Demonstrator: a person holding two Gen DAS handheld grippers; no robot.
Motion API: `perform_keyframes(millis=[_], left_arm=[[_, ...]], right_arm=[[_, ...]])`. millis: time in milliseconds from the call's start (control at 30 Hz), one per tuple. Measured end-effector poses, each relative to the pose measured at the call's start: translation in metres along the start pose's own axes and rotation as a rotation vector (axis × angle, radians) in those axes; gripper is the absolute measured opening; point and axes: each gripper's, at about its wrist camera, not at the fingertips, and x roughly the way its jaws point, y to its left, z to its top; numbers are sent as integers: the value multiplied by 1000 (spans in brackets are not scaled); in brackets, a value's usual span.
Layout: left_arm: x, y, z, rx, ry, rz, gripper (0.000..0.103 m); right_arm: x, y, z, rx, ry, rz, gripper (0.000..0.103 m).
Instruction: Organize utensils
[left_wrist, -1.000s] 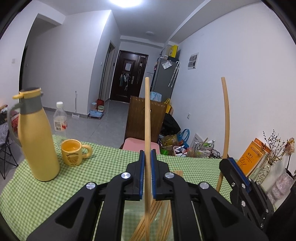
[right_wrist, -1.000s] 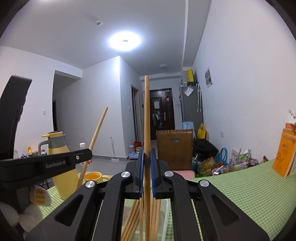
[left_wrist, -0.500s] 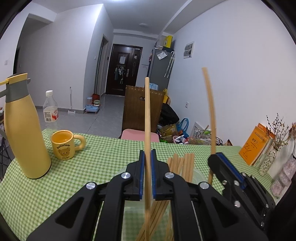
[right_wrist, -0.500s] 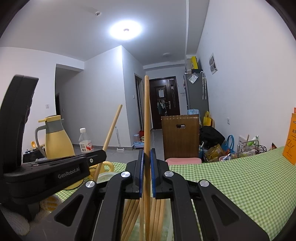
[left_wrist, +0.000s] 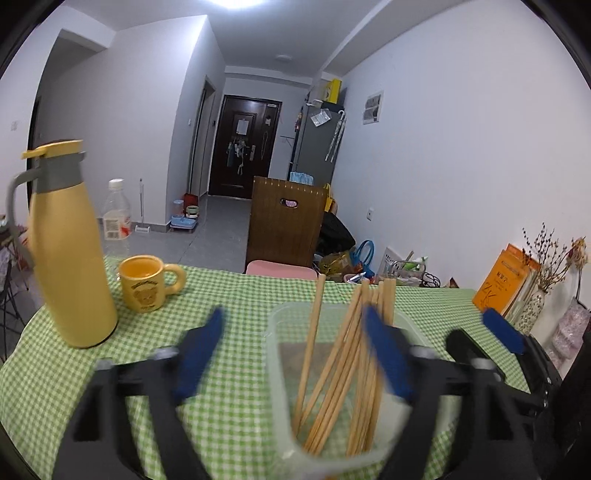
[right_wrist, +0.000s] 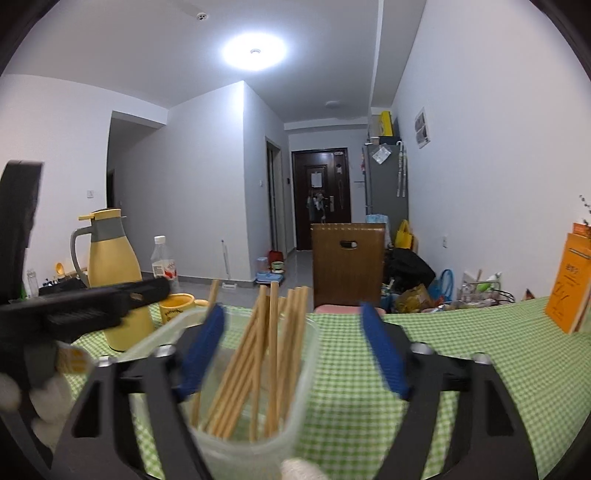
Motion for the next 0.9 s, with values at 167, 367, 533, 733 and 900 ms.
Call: perform_keyframes(millis=[167,367,533,733,900], left_arm=[[-34,11,-12,-15,-60,23,96],[-66,7,-23,-4,-115,66,96],[-91,2,-31,6,-155,84,96],[-123,-4,-43,23,-204,111,96],[-145,-9,-55,35,-215,130,96]], right_arm=[[-19,-1,-3,6,10,-19,95],[-37,11,-4,-38,19,-31,95],[-55,19,-7,-49,18,-20,95],[-81,27,-13,-61,14,-19,95],[-107,35,-23,-82,6,-24,95]])
